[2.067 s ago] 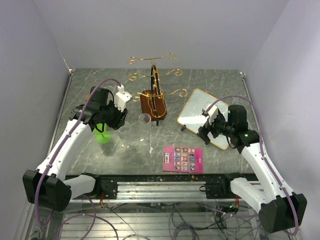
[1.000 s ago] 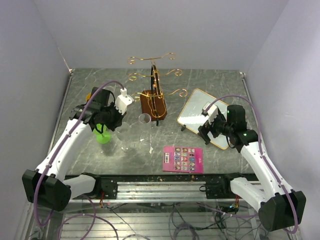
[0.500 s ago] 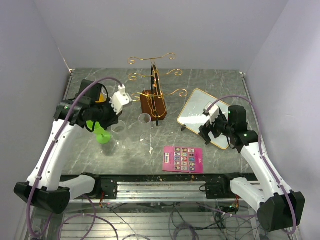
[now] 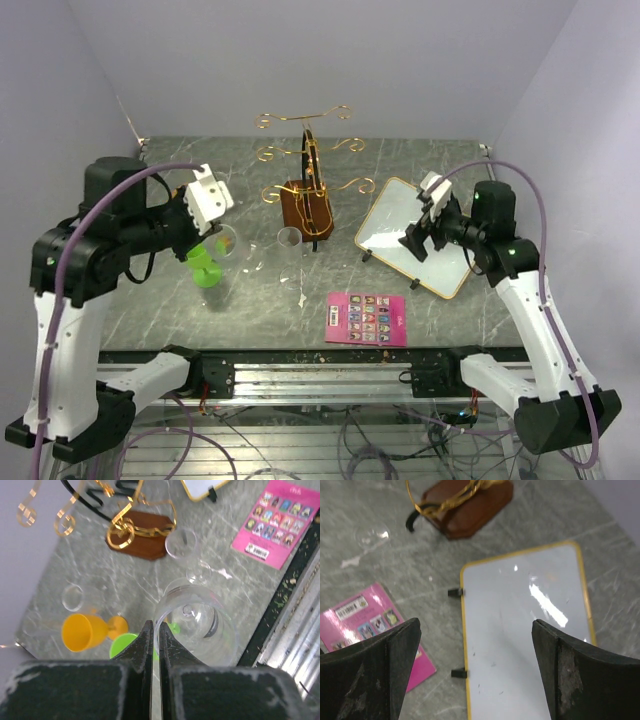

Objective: Place the wine glass upside down on the wine glass rack

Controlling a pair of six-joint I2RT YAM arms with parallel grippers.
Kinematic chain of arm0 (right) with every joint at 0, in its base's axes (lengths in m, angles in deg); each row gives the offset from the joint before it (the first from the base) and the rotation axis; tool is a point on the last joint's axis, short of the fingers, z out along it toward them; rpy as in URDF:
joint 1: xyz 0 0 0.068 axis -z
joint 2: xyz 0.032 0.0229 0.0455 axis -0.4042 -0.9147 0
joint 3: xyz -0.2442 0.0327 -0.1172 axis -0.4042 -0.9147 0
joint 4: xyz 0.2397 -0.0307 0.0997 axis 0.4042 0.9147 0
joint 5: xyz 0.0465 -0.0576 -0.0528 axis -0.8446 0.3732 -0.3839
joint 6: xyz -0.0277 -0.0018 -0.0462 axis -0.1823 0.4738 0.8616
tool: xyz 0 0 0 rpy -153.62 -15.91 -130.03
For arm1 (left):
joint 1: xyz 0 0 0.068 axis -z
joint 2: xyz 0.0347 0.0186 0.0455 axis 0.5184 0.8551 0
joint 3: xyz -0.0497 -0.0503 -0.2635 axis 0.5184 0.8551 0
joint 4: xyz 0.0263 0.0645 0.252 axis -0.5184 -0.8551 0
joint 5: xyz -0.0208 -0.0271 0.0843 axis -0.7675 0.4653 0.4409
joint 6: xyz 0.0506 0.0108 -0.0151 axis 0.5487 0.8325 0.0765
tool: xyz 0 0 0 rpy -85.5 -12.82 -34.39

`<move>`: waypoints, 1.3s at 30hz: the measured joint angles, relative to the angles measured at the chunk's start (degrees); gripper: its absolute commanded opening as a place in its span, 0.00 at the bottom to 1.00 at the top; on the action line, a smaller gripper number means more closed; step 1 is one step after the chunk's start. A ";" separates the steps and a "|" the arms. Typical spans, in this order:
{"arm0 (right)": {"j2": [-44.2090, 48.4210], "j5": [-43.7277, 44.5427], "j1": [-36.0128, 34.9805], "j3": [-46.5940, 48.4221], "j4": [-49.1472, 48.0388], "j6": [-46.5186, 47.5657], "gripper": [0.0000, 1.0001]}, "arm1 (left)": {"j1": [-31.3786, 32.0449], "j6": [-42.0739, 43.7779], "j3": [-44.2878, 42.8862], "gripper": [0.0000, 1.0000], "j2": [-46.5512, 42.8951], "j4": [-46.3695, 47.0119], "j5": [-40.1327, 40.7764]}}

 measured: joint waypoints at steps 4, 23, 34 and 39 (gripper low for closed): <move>-2.64 -3.04 -0.11 7.06 0.81 -2.05 0.93 | 0.00 -3.04 -6.54 0.07 0.66 1.09 -2.10; -21.70 -12.07 -4.13 35.23 -9.14 -33.86 0.82 | -0.07 -37.94 -22.56 0.07 20.87 39.39 -9.94; -28.79 -12.28 -7.65 42.36 -13.00 -45.48 0.76 | -0.07 -44.89 -24.24 0.07 25.59 49.53 -10.56; -31.39 -11.17 -8.63 46.25 -13.51 -47.08 0.62 | 0.02 -45.24 -24.48 0.07 26.84 50.60 -10.69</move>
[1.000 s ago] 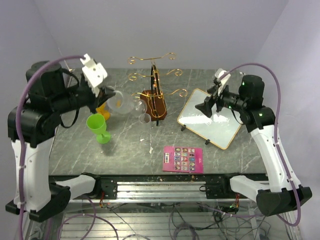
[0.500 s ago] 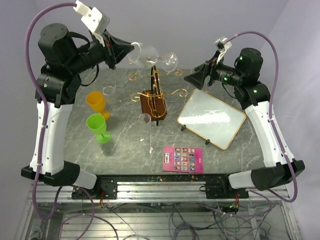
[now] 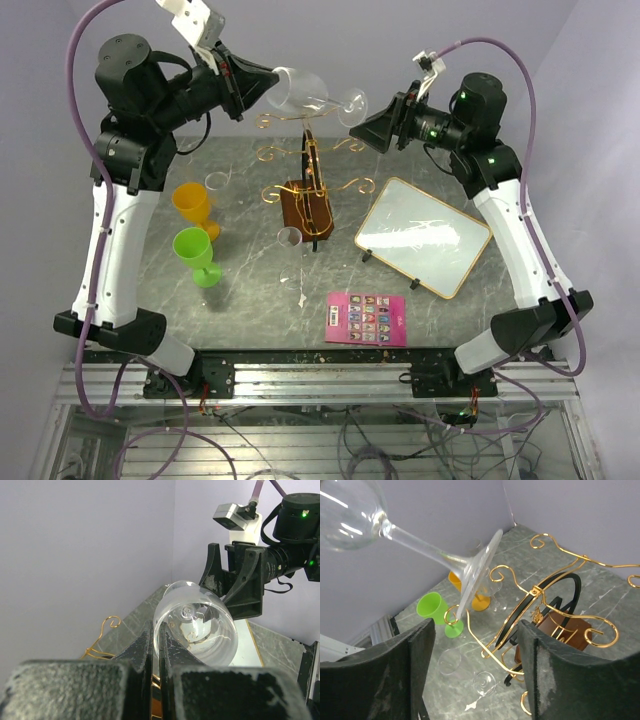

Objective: Place the wine glass upside down on the wine glass rack

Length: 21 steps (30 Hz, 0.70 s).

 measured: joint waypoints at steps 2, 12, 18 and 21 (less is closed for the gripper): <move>-0.85 0.35 0.02 1.14 -0.20 -0.59 0.55 | 0.24 0.04 0.00 0.07 0.35 0.09 0.00; -3.10 1.33 -0.04 2.99 -0.61 -2.78 0.32 | 1.40 1.22 -0.87 0.07 1.75 0.07 0.02; -3.56 1.36 -0.09 3.43 -0.83 -3.98 0.26 | 1.90 2.36 -0.96 0.07 1.77 0.07 0.09; -3.56 1.33 -0.11 3.45 -0.85 -4.37 0.23 | 2.10 2.86 -0.96 0.07 1.77 0.07 0.11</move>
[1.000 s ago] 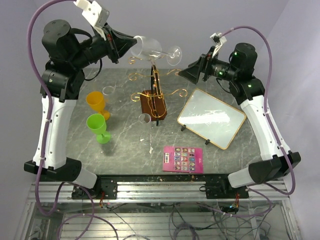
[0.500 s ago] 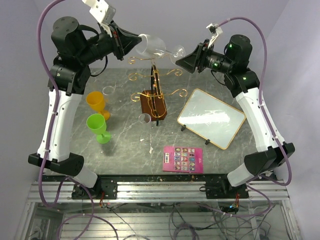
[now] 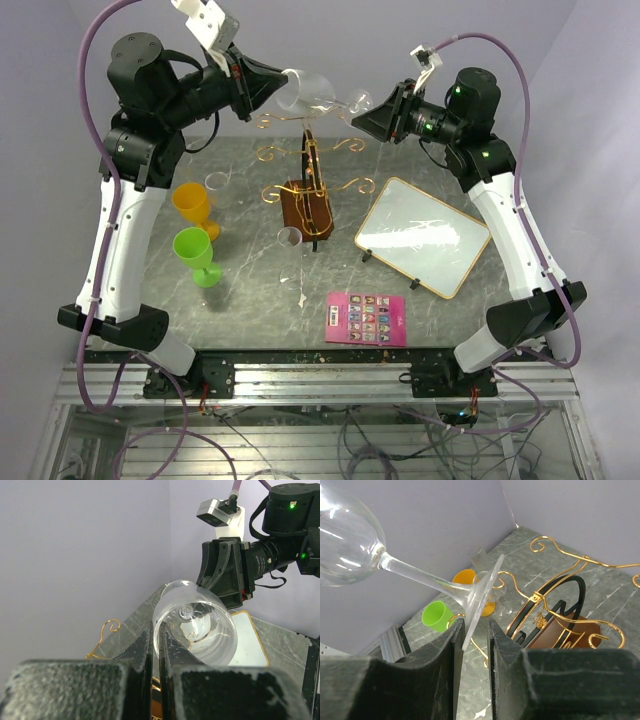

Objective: Place the wine glass upside down on the wine glass rack

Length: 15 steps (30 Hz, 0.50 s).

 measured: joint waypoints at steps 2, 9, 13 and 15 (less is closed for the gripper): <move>0.00 0.02 -0.04 -0.02 0.00 -0.31 0.19 | 0.13 0.26 0.00 0.07 0.00 0.00 0.00; 0.00 0.07 -0.15 0.00 -0.13 -0.81 0.00 | 0.48 0.87 0.00 0.07 0.00 -0.02 0.04; 0.02 1.11 -0.15 0.00 -0.28 -1.11 0.00 | 0.81 1.05 0.11 0.07 -0.02 -0.04 0.15; 0.04 1.81 -0.13 0.00 -0.28 -0.83 0.00 | 0.96 0.68 0.37 0.11 -0.04 0.00 0.63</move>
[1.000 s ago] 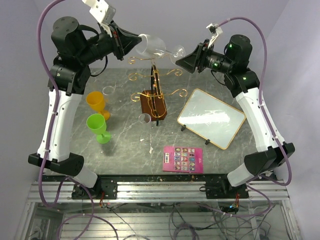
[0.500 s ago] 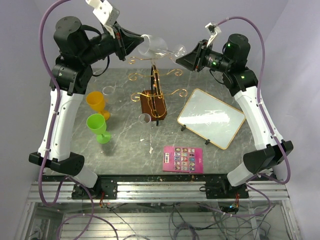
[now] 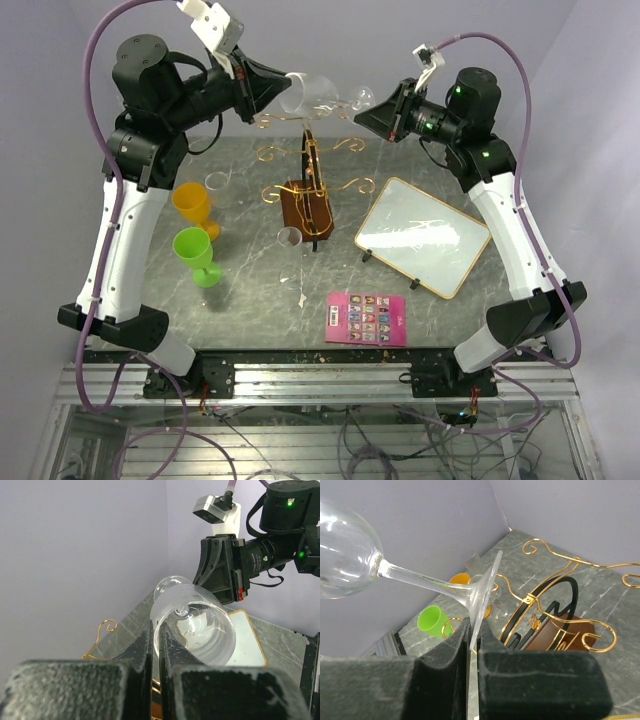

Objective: Place the wine glass upside down on the wine glass rack

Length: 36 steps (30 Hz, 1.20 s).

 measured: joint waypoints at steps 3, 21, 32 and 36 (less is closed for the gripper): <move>0.00 0.92 0.26 -0.02 0.39 0.76 0.00 | 0.04 -0.76 0.92 0.28 -0.17 0.02 0.48; 2.38 7.91 12.90 -4.31 2.69 9.60 0.00 | 0.07 0.72 3.41 0.90 -4.26 -5.40 4.66; 3.02 28.20 14.60 -2.84 7.48 22.91 0.00 | 5.29 18.82 17.22 0.86 -6.64 -12.41 13.79; 2.97 35.63 14.62 -1.92 8.46 30.45 0.00 | 8.70 26.80 20.68 0.83 -5.38 -16.06 16.00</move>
